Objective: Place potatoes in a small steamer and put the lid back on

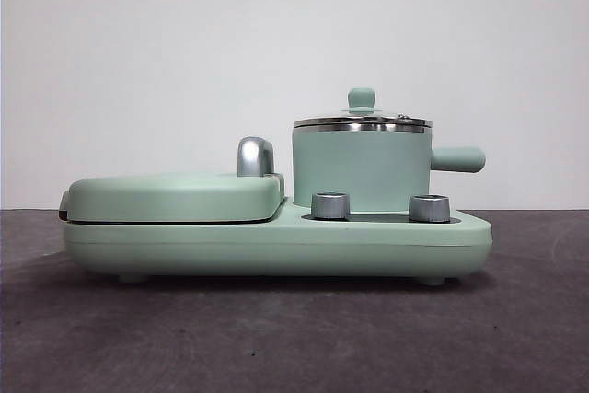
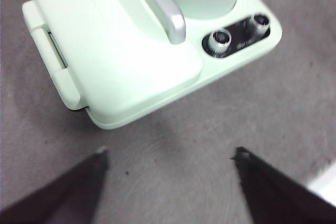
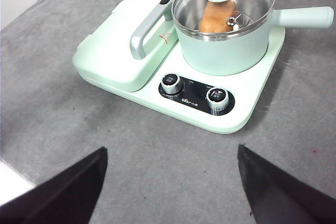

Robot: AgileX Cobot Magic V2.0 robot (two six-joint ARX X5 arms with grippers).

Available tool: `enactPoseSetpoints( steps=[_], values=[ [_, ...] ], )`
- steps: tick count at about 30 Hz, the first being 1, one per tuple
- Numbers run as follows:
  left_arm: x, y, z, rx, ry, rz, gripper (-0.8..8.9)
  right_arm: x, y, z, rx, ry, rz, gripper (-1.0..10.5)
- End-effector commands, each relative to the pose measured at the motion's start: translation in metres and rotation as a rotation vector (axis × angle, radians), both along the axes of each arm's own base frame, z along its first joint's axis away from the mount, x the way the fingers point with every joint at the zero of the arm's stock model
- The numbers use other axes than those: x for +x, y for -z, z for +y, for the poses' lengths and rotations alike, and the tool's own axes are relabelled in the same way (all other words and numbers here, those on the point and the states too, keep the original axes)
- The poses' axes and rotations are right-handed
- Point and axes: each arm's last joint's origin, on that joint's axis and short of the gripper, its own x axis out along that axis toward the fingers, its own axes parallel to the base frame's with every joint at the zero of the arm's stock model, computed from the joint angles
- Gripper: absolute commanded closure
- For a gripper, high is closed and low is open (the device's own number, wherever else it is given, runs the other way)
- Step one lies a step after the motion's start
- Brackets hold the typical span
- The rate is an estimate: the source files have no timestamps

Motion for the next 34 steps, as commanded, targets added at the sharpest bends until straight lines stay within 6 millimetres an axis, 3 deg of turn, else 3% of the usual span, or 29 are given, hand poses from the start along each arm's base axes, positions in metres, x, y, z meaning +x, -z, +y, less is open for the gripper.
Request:
enactPoseSetpoints(
  steps=[1, 2, 10, 25, 29, 34],
  values=[
    [-0.009, 0.011, 0.005, -0.077, -0.037, -0.011, 7.92, 0.0, -0.002, 0.001, -0.004, -0.019, -0.011, 8.6],
    [-0.013, 0.015, 0.007, -0.082, -0.038, -0.017, 8.11, 0.0, -0.002, 0.001, -0.007, -0.019, -0.013, 9.5],
    [-0.027, 0.02, 0.016, -0.077, -0.038, -0.01, 8.08, 0.0, -0.002, 0.001, -0.009, -0.009, -0.018, 9.3],
    [-0.03, 0.026, 0.023, -0.102, -0.094, -0.056, 8.08, 0.0, -0.002, 0.001, -0.008, -0.009, -0.018, 9.3],
    [-0.025, 0.047, 0.031, -0.133, -0.201, -0.139, 8.08, 0.0, -0.002, 0.001, -0.008, -0.009, -0.018, 9.3],
    [-0.015, 0.096, 0.042, -0.103, -0.32, -0.329, 8.08, 0.0, -0.002, 0.001, -0.008, -0.009, -0.018, 9.3]
  ],
)
